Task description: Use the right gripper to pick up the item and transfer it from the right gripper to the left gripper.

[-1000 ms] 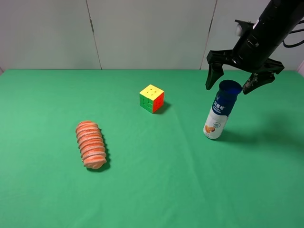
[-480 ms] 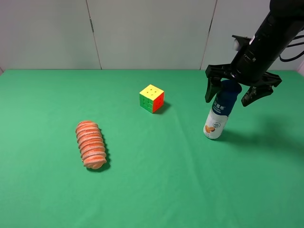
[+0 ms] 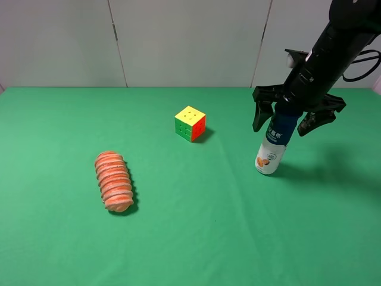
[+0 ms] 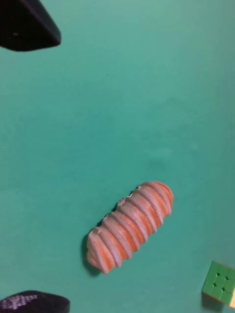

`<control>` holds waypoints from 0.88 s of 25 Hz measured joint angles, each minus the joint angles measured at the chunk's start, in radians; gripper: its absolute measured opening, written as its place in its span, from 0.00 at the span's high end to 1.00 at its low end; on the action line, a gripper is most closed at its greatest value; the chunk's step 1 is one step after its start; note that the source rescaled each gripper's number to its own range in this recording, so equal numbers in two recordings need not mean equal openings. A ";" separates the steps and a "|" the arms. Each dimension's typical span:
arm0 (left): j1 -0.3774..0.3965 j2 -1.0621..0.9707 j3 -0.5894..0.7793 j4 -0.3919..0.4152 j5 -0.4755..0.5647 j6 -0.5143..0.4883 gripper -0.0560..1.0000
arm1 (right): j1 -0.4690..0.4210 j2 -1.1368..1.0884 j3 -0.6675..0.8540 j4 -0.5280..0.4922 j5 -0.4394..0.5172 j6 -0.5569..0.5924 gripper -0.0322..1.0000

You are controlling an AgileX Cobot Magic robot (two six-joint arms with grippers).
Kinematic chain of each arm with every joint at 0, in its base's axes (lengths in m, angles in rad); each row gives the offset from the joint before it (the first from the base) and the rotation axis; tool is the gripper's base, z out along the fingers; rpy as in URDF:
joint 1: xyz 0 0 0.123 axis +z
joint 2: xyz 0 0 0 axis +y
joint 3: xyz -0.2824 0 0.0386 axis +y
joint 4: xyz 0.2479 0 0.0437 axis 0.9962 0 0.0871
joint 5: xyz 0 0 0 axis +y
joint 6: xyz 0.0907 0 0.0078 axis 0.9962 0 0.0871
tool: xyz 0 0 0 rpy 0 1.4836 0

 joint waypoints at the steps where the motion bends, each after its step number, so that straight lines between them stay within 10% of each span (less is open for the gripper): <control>1: 0.000 0.000 0.000 0.000 0.000 0.000 0.00 | 0.001 0.000 0.000 0.000 0.000 -0.001 0.05; 3: 0.000 0.000 0.000 0.000 0.000 0.000 0.00 | 0.001 0.000 0.000 -0.001 -0.002 -0.001 0.37; 5: 0.000 0.000 0.000 0.000 0.000 0.000 0.00 | 0.001 0.000 0.000 -0.016 0.001 -0.004 0.97; 22: 0.000 0.000 0.000 0.000 0.000 0.000 0.00 | 0.001 -0.005 -0.001 -0.009 0.006 -0.030 0.95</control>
